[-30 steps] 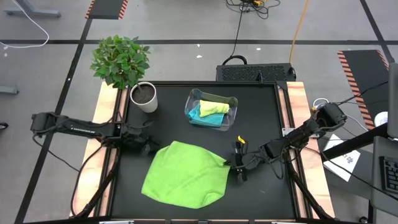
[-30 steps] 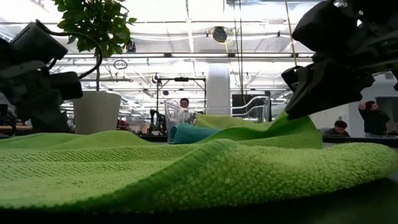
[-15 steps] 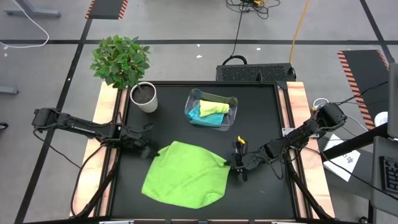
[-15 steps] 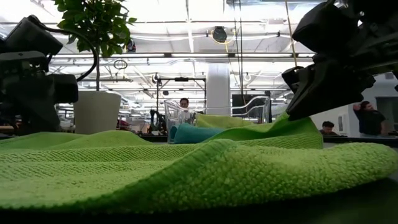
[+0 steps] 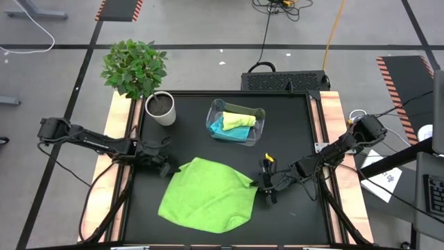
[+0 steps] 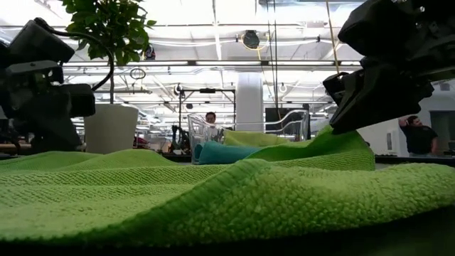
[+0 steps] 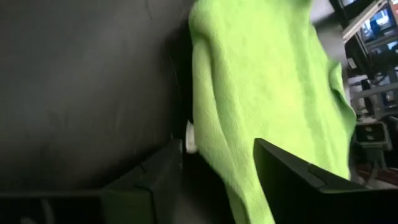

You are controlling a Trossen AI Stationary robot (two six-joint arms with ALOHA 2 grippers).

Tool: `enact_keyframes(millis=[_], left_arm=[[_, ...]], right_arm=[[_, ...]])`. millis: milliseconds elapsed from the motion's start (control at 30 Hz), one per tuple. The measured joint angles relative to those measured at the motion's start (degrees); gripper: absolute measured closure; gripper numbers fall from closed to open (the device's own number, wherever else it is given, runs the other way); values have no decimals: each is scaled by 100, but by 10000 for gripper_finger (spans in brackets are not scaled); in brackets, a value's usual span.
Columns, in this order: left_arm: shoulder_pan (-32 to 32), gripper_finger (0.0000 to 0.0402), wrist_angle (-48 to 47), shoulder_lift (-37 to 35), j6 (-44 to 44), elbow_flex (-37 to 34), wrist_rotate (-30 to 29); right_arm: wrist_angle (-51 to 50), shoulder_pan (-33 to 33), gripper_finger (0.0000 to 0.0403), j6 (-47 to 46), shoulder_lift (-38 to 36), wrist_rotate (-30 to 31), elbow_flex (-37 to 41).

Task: Fold microfiber towels
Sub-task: Fold the green towel

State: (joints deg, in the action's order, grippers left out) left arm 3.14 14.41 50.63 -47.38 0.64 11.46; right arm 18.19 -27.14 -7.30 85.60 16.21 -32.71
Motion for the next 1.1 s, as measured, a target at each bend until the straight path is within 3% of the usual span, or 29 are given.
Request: enact_keyframes(millis=[167,367,433,533,767,1100], left_arm=[[0,254,1194,622,523,-1,-118],[56,379,2116,1139,1454,250,-205],[132,391,2126,1226,1654,369,-205],[258,391,1826,1303,1835,575,-339],[236,388,-75,1316,933,928,-263],[332,246,-533,1305,1279,1524,-189]], right_arm=[[83,19,403,132,0,0,0],[81,55,403,241,0,2,2],[81,52,403,263,0,0,2],[74,54,403,249,0,1,2],[-11,44,403,167,0,0,2],[-72,42,403,69,0,0,2]])
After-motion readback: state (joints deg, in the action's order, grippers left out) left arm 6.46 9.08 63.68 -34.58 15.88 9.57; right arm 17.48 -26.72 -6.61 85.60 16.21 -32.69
